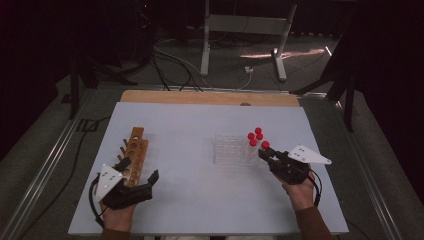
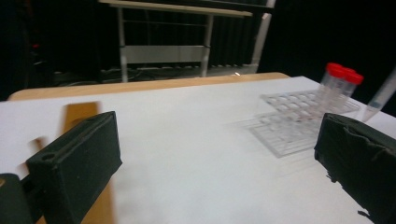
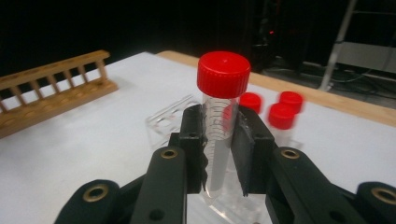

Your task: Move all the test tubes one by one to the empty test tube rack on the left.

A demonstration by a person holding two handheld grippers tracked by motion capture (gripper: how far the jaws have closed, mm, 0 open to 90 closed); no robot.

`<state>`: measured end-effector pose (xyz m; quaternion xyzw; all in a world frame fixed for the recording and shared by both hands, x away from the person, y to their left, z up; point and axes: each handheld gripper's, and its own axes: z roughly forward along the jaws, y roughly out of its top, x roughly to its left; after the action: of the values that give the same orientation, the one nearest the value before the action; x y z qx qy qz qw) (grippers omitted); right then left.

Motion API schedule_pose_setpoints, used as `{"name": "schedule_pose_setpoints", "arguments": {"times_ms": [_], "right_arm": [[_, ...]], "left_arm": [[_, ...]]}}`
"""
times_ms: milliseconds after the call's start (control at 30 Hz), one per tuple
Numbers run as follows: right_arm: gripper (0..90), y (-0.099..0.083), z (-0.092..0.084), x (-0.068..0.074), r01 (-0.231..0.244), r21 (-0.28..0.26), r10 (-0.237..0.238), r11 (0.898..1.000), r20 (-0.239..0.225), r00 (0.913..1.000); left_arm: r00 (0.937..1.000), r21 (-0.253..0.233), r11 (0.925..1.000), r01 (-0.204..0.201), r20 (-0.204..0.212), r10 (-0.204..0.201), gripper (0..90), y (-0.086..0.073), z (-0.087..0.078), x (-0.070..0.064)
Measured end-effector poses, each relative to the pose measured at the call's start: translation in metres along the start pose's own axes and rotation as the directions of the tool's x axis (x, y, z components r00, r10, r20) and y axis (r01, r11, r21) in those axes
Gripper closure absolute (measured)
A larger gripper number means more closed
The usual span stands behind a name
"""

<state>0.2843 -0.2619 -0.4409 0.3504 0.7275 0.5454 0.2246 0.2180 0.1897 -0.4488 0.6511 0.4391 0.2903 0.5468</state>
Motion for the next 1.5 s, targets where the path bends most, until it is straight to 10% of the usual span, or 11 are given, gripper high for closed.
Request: {"name": "schedule_pose_setpoints", "arguments": {"times_ms": [300,667,967,1200,1500], "right_arm": [[74.7,0.001,0.012,0.018,0.011,0.049,-0.008,0.999,-0.05,0.9987],[74.6,-0.002,0.022,0.041,0.034,0.106,-0.023,0.994,-0.107,0.994],[74.6,-0.003,0.028,0.052,0.057,0.126,-0.04,0.99,-0.133,0.9903],[74.6,-0.005,0.033,0.059,0.073,0.137,-0.052,0.988,-0.15,0.9873],[74.6,-0.007,0.036,0.063,0.086,0.146,-0.062,0.986,-0.162,0.9848]], "left_arm": [[0.9893,0.031,0.9995,-0.011,0.146,0.007,1.2,0.014,0.038,-0.045],[0.953,0.092,0.9919,-0.088,0.298,0.057,4.1,0.035,0.086,-0.103],[0.9358,0.11,0.9887,-0.103,0.348,0.059,24.4,0.032,0.105,-0.118],[0.9042,0.132,0.9808,-0.144,0.42,0.076,48.4,0.03,0.117,-0.132],[0.8886,0.17,0.9724,-0.16,0.454,0.067,67.8,0.029,0.124,-0.134]]}}
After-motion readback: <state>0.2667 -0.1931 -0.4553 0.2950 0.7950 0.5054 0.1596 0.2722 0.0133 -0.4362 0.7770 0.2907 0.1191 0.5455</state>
